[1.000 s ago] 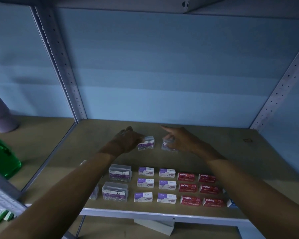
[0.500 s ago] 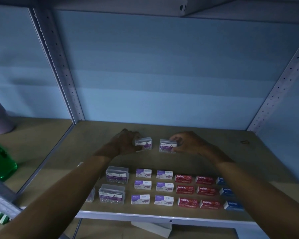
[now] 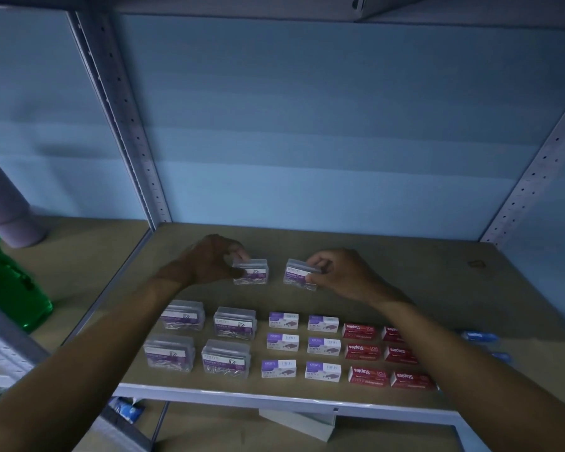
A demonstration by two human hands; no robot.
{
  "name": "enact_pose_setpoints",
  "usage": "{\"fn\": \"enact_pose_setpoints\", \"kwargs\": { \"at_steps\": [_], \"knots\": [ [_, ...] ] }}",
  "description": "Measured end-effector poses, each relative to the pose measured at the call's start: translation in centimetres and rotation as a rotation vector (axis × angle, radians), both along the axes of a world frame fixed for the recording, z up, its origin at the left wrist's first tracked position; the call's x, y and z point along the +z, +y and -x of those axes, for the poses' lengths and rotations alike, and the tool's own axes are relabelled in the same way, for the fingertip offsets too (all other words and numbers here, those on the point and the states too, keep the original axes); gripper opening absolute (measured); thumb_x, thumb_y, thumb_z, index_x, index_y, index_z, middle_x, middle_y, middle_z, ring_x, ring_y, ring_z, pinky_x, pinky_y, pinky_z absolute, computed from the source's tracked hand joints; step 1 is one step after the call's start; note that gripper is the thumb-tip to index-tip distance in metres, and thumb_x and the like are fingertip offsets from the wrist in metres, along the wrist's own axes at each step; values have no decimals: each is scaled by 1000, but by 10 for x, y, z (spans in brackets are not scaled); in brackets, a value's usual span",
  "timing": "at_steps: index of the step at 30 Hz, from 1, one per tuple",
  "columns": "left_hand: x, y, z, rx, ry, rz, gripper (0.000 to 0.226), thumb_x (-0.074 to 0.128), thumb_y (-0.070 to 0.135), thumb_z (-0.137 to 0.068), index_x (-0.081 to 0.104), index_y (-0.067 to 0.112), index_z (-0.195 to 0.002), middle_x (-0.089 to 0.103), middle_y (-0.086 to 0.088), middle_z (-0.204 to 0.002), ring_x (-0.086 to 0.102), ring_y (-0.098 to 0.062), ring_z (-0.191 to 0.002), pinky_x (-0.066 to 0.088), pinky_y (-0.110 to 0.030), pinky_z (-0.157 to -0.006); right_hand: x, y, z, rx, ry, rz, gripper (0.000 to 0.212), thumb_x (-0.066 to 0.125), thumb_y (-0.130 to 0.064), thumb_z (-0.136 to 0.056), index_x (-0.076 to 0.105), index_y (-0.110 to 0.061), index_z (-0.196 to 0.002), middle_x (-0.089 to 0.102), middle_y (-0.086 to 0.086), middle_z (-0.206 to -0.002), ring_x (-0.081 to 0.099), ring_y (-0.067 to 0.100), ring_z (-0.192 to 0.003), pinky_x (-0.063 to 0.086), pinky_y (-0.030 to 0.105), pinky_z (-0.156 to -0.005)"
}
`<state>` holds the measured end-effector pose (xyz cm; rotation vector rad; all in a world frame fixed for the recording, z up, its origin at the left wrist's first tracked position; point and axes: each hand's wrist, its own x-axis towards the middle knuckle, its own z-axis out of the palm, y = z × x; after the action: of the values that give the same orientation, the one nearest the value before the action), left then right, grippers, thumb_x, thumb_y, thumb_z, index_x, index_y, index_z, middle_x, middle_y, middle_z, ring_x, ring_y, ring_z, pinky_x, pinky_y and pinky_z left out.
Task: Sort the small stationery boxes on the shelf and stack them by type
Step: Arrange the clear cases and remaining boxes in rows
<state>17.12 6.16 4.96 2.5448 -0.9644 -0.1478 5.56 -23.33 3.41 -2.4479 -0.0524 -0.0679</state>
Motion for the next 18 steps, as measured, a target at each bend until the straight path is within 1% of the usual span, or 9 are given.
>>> {"fn": "enact_pose_setpoints", "kwargs": {
  "at_steps": [2,5,7,9,11,13,15,16,18],
  "knots": [
    [1,21,-5,41,33,-62,29,79,45,-73,71,37,-100,67,26,-96,62,7,-87,48,-13,-76,2,18,2,41,-1,-14,24,80,-34,-83,76,-25,-105,75,-9,-96,67,0,-82,57,24,-74],
    [-13,53,-17,89,61,-160,37,70,65,-70,64,53,-104,68,28,-98,64,8,-90,56,-26,-83,3,44,-1,84,-4,-41,26,80,-35,-83,75,-24,-105,75,-8,-96,67,1,-81,56,23,-73],
    [-32,74,-32,67,84,-179,37,69,66,-71,62,56,-106,67,30,-100,63,10,-92,57,-28,-84,2,60,-5,111,-2,-47,26,79,-36,-84,75,-23,-106,76,-7,-98,67,1,-81,54,21,-71],
    [-28,83,-27,66,99,-170,33,72,61,-73,63,56,-105,68,29,-101,63,9,-93,57,-29,-84,0,74,-7,133,9,-47,27,79,-36,-85,74,-22,-108,75,-6,-100,67,2,-81,51,19,-69],
    [-15,85,-13,97,127,-150,30,74,50,-76,66,51,-104,69,25,-101,64,7,-93,56,-28,-85,-2,85,-9,150,26,-55,28,78,-37,-86,74,-22,-109,75,-6,-101,67,2,-82,50,17,-69],
    [-5,84,-3,115,157,-128,26,76,37,-79,71,41,-104,70,20,-102,64,3,-94,53,-21,-83,-5,94,-11,154,41,-58,27,78,-38,-86,74,-23,-108,75,-7,-101,66,-1,-81,48,16,-68],
    [0,83,4,101,165,-117,25,75,26,-82,73,31,-106,71,11,-103,64,-4,-96,45,-11,-76,-7,101,-12,154,54,-54,27,78,-38,-86,74,-24,-108,75,-8,-101,66,-1,-81,48,16,-68],
    [1,83,5,94,168,-113,24,74,22,-83,73,26,-107,71,8,-103,64,-7,-96,43,-8,-73,-8,103,-13,153,61,-54,26,78,-38,-85,74,-24,-107,75,-8,-100,66,0,-81,49,17,-68],
    [0,86,5,91,172,-103,24,74,21,-83,73,27,-107,71,9,-103,64,-8,-97,43,-9,-73,-10,104,-13,147,69,-55,24,79,-36,-85,74,-24,-106,75,-8,-99,67,-1,-80,50,17,-69]
  ]
}}
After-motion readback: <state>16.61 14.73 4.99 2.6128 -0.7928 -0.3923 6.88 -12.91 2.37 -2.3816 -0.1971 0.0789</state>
